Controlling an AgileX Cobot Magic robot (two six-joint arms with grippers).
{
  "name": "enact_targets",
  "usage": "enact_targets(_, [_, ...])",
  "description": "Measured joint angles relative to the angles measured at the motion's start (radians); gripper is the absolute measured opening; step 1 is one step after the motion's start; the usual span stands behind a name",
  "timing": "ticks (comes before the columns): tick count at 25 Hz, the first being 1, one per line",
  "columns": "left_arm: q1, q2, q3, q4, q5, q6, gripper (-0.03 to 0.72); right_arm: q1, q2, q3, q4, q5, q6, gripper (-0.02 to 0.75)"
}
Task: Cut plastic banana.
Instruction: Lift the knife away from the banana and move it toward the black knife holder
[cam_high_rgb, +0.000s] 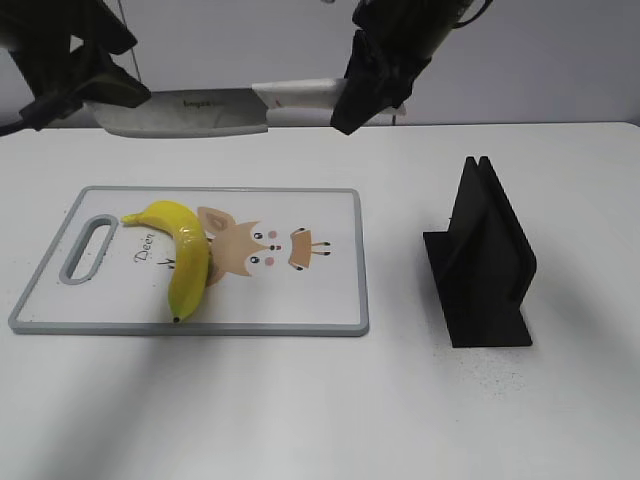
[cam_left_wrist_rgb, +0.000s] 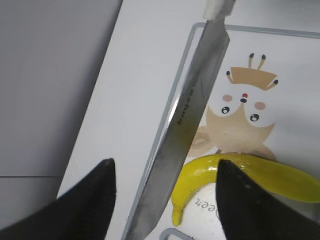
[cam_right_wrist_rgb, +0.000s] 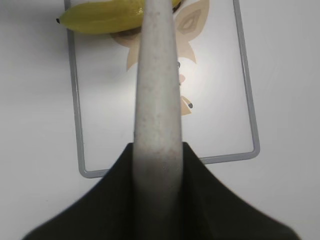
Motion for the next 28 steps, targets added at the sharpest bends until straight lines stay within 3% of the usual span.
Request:
enact_targets(10, [0.000, -0.147, 0.000, -0.015, -0.066, -0.012, 0.593, 0.000, -0.077, 0.003, -0.011, -0.002, 0.057, 0.182])
enact_targets(14, [0.013, -0.236, 0.000, -0.018, -0.074, -0.154, 0.593, 0.000, -0.121, 0.018, -0.022, -0.002, 0.080, 0.182])
enact_targets(19, [0.085, -0.315, 0.000, -0.018, -0.048, -0.371, 0.592, 0.000, -0.176, 0.046, -0.062, -0.001, 0.177, 0.182])
enact_targets(23, [0.130, -0.361, 0.000, -0.017, -0.014, -0.469, 0.591, 0.000, -0.201, 0.051, -0.132, -0.001, 0.311, 0.182])
enact_targets(28, [0.137, -0.409, 0.001, -0.001, 0.026, -0.571, 0.591, 0.000, -0.239, 0.051, -0.150, -0.001, 0.431, 0.182])
